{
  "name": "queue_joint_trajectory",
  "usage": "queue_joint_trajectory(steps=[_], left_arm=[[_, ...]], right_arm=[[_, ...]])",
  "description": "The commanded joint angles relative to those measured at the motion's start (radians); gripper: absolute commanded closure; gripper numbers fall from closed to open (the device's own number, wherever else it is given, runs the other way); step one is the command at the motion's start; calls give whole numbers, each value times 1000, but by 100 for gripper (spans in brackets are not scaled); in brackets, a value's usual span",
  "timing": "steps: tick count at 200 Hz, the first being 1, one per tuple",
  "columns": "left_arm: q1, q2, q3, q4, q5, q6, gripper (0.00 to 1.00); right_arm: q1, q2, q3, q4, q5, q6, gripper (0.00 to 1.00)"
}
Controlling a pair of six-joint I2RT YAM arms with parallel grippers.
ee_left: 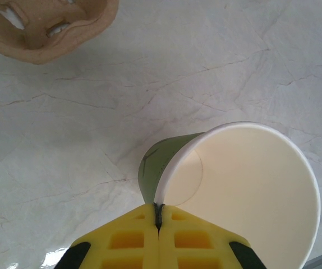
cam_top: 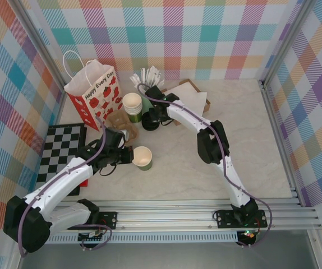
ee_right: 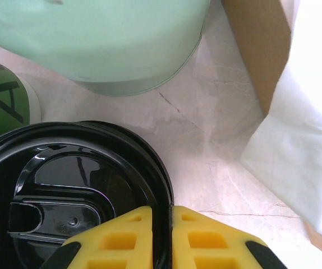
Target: Pack the takeout coffee
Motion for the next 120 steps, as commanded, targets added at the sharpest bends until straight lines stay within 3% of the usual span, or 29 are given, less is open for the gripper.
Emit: queue_joint_trajectory(steps=[1,79,120], left_arm=[[-16,20,1,22,20,14,100],[-90,171,71,120,-3,-23,100],[-131,327,213,82,-70,2,100]], right_arm=[[5,-104,-39,-2,38,-26,86],[-17,-491,-493,152,118,-25,87],[-59,-729,-748,176,180,-28,87]])
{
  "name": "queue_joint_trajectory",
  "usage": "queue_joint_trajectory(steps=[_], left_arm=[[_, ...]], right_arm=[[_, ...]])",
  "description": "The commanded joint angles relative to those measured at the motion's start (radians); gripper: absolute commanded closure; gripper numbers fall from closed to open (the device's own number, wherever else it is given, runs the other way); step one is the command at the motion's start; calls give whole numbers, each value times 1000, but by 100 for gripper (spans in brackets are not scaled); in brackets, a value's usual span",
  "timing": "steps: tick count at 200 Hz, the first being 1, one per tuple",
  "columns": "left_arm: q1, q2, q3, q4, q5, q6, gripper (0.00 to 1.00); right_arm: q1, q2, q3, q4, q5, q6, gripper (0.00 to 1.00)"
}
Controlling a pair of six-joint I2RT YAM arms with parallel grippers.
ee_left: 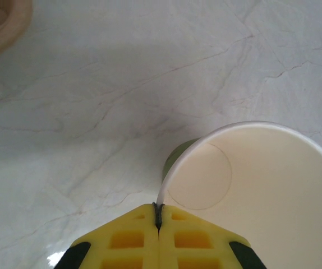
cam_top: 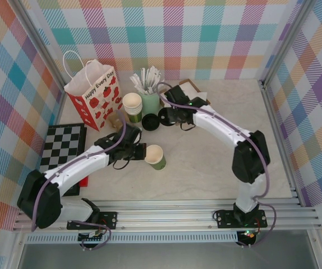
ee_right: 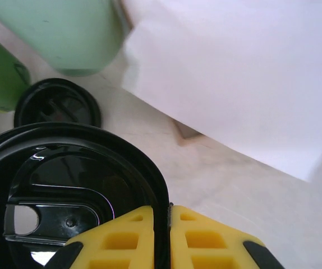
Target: Pack the takeout coffee
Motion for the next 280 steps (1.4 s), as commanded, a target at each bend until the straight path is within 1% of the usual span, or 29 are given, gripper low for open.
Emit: queue_joint_trajectory(steps=[1,43,65,109,123,162,173,182,200,214,229,242,250,263,280], left_arm=[[-25,69,91,-7,-54,10,100],[-48,200,249,-94,-85,36,100],[-64,260,322,-140,-114,48,100],[-65,358,434,-186,-108,66,97],[-65,376,455,-186,-96,69,96],[-66,418,487,-146,-21,37,93],[-65,417,497,-138,-3,31,88],[-66,410,504,-136,0,29,83],[-65,380,521,-160,-24,43,72],[-64,347,527,-182,-42,53,62],[-64,299,530,-194,-38,57,52],[-65,248,522,-164,3,49,41],[-65,219,514,-130,42,42,36],[-64,181,505,-73,99,32,32],[-65,164,513,-29,136,34,29]], right_arm=[[-30,-108,-102,28,58,-7,87],[-66,-259,-255,34,79,15,87],[-80,-308,-296,43,79,24,87],[-88,-363,-338,37,79,20,87],[-89,-378,-351,39,80,20,87],[-89,-404,-374,32,81,24,87],[-89,-410,-375,30,78,26,87],[-89,-413,-375,31,74,28,87],[-90,-421,-374,31,62,33,87],[-88,-424,-370,34,45,34,86],[-84,-425,-362,40,27,32,86],[-78,-422,-350,43,22,32,86],[-73,-419,-341,45,19,31,86],[-67,-410,-328,46,17,28,86],[-59,-404,-314,49,12,28,86]])
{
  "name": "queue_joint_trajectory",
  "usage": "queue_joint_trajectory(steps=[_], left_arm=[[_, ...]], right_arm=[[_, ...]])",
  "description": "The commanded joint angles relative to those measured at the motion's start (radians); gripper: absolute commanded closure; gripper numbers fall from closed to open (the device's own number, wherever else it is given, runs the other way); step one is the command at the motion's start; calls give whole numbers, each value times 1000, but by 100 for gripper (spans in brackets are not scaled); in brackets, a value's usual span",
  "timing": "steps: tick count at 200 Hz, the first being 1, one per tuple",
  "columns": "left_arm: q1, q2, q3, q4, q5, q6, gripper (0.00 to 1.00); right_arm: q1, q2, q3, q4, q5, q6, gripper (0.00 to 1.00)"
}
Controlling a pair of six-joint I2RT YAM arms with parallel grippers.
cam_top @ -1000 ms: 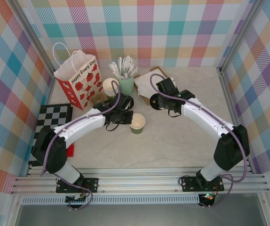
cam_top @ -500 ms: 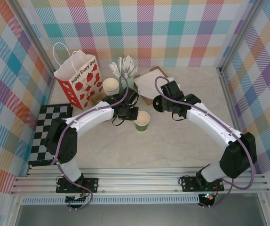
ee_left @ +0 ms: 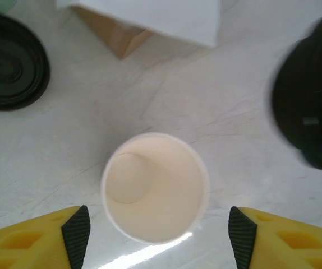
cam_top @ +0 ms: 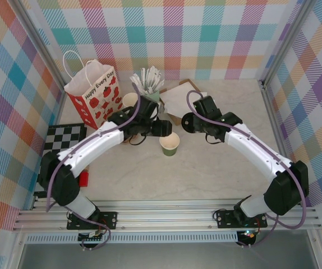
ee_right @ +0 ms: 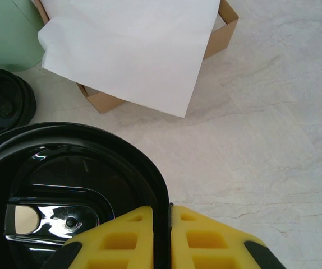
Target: Pack the takeout coffee
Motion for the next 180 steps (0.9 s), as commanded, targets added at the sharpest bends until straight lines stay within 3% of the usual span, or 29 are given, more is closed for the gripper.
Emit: queue_joint_trajectory(steps=[1,48,137,180], left_arm=[[-13,-54,17,84,96,3,29],[-14,61,118,68,174,17,32],[-28,179,198,40,130,23,40],[-35,201,217,34,115,26,61]], right_arm=[[14,2,46,28,-21,15,86],[28,3,67,25,-34,16,86],[58,9,83,26,-38,26,86],[67,15,89,24,-38,26,86]])
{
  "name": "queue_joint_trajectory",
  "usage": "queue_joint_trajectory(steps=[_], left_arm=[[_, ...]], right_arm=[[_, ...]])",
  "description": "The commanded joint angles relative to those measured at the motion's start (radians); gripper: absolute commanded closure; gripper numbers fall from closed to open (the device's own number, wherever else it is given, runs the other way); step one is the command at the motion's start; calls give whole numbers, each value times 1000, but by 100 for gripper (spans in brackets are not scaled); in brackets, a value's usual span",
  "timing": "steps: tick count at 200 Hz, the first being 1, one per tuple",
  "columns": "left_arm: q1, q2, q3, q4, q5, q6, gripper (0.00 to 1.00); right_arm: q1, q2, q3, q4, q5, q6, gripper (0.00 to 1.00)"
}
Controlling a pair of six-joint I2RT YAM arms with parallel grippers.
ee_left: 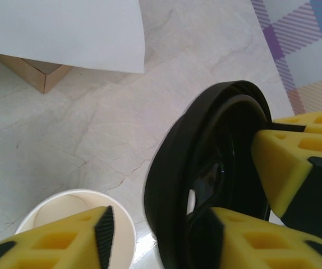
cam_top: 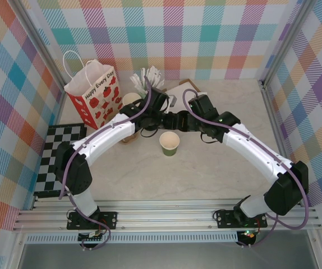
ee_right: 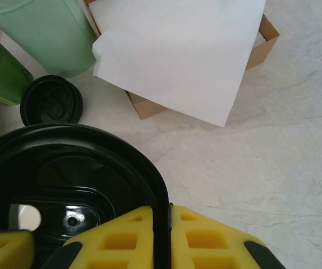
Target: Pack the takeout coffee
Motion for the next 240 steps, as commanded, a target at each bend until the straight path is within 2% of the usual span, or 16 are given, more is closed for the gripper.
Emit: queue_joint_trajectory(steps=[1,28,37,43,55,68,79,93,152,206,240], left_arm=[[-17,14,41,-15,-14,18,61],[-19,14,43,-17,-23,20,81],[-18,11,40,-15,-27,20,86],[-18,8,40,-14,-30,22,90],[-18,3,40,-14,-33,25,99],[-19,-5,38,-10,-33,31,100],[-18,-10,38,-5,-29,41,100],[-19,-14,39,-1,-19,49,100],[-18,-44,39,42,62,27,100],[-5,-94,-9,125,95,-23,100],[-5,-100,-15,122,97,-28,100]], right_arm=[[10,12,35,18,-7,11,86],[11,9,35,22,-25,15,86],[9,2,32,33,-52,15,83],[4,-5,30,40,-81,17,76],[-19,-22,28,54,-167,21,53],[-50,-50,10,82,-256,27,44],[-77,-75,-12,110,-334,31,41],[-112,-95,-33,129,-423,26,40],[-216,-196,-186,265,-650,-19,42],[-217,-232,-244,303,-619,-25,46],[-218,-256,-266,384,-651,18,59]])
